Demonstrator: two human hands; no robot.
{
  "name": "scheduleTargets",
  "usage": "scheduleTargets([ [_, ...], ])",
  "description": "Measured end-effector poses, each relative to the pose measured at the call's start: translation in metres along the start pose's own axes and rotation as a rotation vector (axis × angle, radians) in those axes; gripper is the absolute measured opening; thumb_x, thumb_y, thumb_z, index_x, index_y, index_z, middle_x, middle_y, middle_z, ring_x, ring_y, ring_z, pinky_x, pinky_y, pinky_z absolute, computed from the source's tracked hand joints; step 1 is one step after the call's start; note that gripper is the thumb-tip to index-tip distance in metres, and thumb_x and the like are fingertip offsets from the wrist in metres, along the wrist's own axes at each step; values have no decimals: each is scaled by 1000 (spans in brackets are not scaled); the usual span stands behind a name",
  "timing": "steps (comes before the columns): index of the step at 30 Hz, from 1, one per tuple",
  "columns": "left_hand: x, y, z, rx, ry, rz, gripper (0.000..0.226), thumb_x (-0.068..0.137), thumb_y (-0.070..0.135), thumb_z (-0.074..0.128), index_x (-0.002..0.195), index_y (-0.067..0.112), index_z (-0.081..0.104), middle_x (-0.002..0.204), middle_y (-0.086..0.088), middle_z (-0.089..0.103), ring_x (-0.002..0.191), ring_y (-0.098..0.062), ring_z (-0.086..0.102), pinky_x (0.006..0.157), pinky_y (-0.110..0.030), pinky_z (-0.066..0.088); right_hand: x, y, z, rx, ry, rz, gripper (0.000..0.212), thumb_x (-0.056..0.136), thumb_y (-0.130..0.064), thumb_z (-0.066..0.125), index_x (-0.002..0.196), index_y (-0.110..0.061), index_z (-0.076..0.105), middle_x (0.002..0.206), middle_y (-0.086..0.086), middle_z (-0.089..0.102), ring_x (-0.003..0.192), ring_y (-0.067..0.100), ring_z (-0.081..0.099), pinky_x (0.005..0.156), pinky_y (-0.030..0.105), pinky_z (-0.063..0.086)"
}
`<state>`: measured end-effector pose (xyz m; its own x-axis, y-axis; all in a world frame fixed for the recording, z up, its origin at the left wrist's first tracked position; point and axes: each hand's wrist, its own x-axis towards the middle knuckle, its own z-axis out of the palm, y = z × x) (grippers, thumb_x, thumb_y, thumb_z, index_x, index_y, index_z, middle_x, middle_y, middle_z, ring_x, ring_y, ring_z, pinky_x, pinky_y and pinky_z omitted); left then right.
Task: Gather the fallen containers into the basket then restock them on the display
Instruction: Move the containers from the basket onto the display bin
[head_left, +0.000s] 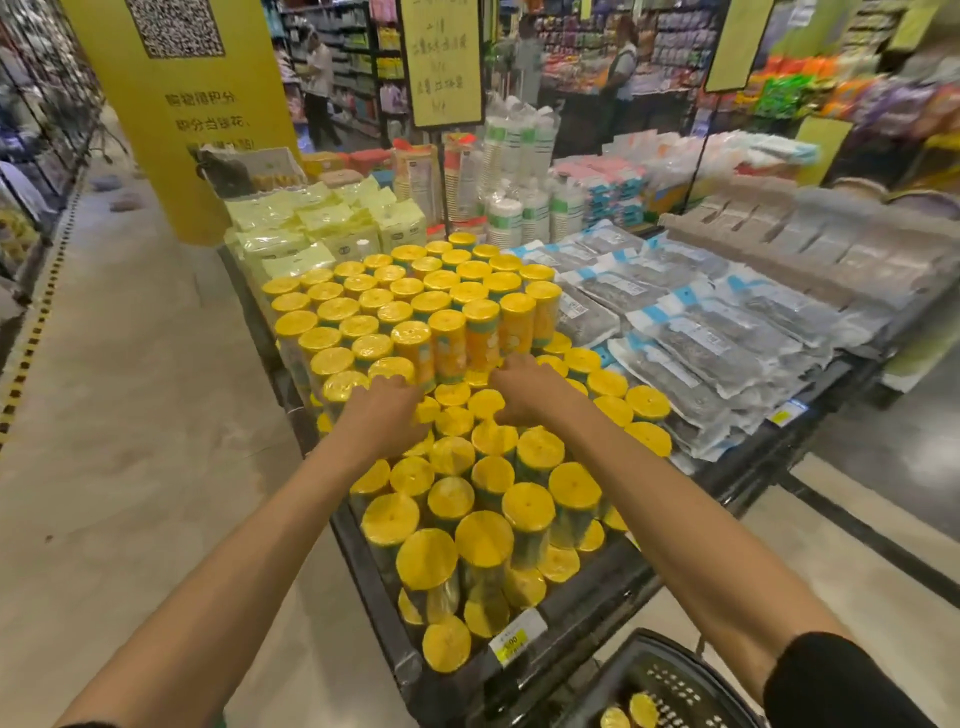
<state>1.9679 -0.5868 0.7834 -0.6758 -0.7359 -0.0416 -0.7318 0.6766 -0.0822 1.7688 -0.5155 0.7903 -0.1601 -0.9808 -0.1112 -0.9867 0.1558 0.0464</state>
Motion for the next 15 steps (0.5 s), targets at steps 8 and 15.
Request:
scheduleTargets([
  [8,-36,60,-5,78,5,219,54,92,50,54,137,21,47,135,-9,49,127,-32,44,96,-46,44,-112,16,23,20,-41,223,51,92,-36,62,135,-13,49,143,17,40,132,37,38,98,49,40],
  [15,-84,123,6,-50,107,425,51,93,44,56,138,21,49,137,-7,51,123,-33,48,91,-45,45,-241,20,58,128,-13,411,51,90,-43,59,132,-16,51,134,16,46,121,38,45,93,50,45],
])
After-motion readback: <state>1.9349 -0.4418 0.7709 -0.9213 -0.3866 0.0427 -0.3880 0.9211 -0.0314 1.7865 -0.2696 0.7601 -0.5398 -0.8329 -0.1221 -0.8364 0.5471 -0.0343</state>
